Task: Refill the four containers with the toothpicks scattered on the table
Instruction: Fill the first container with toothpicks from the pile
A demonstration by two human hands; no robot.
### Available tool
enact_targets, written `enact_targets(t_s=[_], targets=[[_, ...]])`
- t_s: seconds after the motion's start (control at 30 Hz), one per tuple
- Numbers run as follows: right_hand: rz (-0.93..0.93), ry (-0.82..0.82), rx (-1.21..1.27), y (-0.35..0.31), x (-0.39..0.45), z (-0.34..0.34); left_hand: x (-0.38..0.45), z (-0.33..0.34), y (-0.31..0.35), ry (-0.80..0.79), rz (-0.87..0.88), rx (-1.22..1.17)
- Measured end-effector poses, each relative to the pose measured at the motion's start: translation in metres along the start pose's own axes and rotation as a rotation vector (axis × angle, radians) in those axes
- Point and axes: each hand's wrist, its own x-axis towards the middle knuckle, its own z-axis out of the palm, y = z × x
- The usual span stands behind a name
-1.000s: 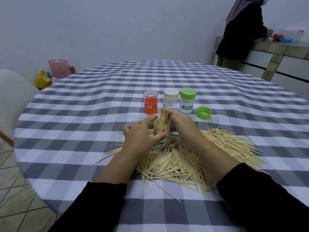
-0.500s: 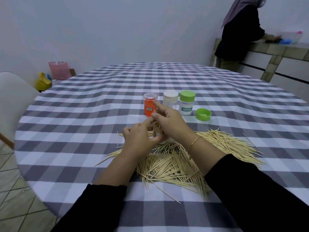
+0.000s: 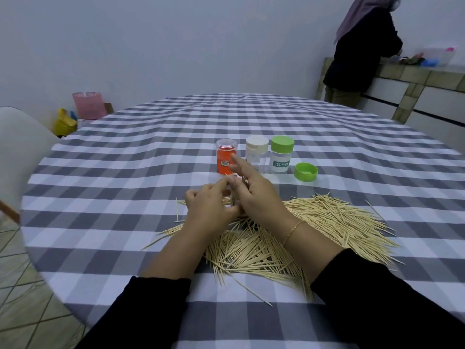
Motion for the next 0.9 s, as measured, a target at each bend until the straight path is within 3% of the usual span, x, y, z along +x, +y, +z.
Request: enact_targets(t_s=[0.1, 0.5, 0.73, 0.9], targets=[[-0.041, -0.046, -0.106, -0.001, 0.002, 0.004, -0.001, -0.002, 0.001, 0.000, 0.020, 0.033], [-0.103, 0.207, -0.225, 0.000, -0.001, -0.002, -0.004, -0.003, 0.005, 0.028, 0.061, 0.056], [-0.108, -0.074, -0.487, 0.000, -0.013, -0.007, 0.000, 0.000, -0.001, 0.009, 0.045, 0.105], [-0.034, -0.155, -0.567, -0.003, -0.007, -0.010, -0.003, -0.004, 0.003, 0.021, 0.045, 0.065]])
